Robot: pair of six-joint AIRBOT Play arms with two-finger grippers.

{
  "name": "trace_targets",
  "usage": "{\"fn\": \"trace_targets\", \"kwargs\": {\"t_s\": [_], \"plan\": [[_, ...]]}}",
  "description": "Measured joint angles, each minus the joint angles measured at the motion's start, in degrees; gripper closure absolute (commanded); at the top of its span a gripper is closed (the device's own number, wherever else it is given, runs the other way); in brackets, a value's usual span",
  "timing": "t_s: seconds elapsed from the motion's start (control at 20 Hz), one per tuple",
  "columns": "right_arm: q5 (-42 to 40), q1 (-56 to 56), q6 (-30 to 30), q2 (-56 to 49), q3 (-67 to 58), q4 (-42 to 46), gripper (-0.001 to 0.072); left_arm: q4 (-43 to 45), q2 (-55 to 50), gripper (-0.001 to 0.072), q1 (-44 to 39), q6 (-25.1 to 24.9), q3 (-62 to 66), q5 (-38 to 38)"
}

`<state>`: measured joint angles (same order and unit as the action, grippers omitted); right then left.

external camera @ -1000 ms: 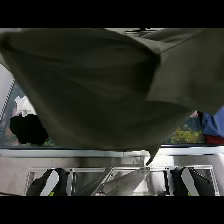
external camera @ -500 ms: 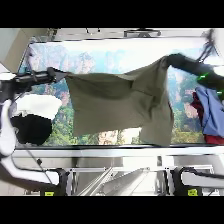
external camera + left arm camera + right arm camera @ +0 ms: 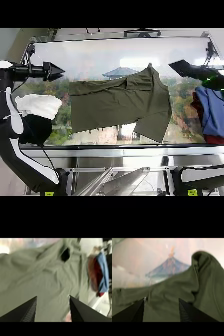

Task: Fold the shirts.

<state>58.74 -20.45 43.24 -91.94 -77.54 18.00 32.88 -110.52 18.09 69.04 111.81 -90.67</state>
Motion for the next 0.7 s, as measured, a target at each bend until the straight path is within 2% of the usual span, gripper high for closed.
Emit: {"fn": "trace_targets", "kwargs": {"t_s": [0.1, 0.25, 0.5, 0.7], "plan": [[7.17, -3.87, 2.97, 2.29, 1.88, 5.27, 0.0249, 6.91, 4.39, 0.0284, -0.26, 1.86, -5.7, -2.89], [13.55, -9.77, 6.67, 6.03, 7.76, 14.19, 0.0246, 15.76, 13.22, 0.0283, -0.85, 2.58, -22.6, -1.49], [13.97, -16.65, 9.7, 9.38, 20.04, 23.34, 0.0246, 23.19, 24.26, 0.0283, -0.92, 2.84, -52.26, 10.08], [12.17, -17.27, 9.7, 9.92, 26.58, 25.35, 0.0246, 23.78, 27.67, 0.0283, -0.92, 2.36, -66.07, 18.56]]}}
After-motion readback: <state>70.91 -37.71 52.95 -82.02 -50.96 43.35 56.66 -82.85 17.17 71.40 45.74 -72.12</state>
